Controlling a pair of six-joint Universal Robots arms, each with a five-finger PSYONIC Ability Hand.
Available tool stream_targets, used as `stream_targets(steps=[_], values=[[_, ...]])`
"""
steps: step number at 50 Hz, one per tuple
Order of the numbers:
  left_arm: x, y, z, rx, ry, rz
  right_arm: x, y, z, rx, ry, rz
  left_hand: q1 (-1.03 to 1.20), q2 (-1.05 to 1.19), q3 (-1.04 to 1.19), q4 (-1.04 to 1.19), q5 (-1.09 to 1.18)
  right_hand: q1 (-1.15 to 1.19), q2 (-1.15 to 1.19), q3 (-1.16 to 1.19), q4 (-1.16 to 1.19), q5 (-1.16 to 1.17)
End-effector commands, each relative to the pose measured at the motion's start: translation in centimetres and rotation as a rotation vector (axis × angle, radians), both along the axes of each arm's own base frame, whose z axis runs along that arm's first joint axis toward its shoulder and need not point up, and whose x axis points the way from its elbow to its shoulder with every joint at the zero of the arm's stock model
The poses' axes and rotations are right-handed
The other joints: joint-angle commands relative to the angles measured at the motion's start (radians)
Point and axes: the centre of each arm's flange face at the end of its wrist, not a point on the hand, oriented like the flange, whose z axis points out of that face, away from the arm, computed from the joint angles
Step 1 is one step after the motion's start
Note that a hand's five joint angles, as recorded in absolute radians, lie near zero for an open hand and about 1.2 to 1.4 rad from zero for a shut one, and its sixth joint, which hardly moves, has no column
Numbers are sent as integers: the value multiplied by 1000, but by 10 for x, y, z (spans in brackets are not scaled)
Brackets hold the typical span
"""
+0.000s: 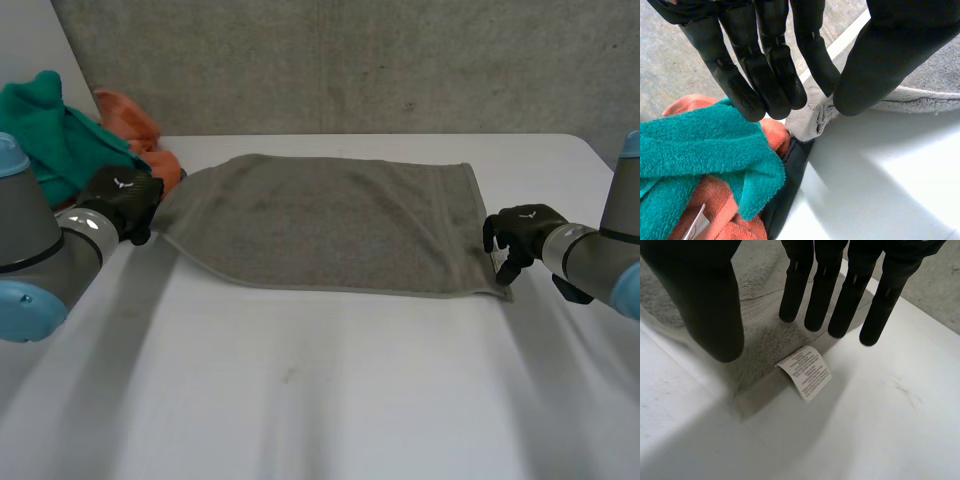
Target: Fold the laundry.
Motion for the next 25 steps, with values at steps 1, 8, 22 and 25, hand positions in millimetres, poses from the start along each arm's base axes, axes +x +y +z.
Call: stream_targets(steps=[1, 8, 22, 25], values=[[3, -3, -1, -1, -3, 7, -2, 10, 13, 25, -21, 6, 237, 200, 208, 200, 229, 1, 1, -1, 7, 23], [4, -8, 3, -13, 2, 11, 5, 20, 4, 61, -3, 54, 237, 200, 208, 200, 229, -19, -20, -22, -14, 2], [2, -10, 2, -10, 3, 8, 12, 19, -21, 33, 52, 84, 237, 200, 208, 200, 229, -16, -17, -19, -11, 5], [2, -10, 2, -10, 3, 6, 13, 16, -24, 0, 52, 73, 237, 200, 208, 200, 229, 1, 1, -1, 7, 23]])
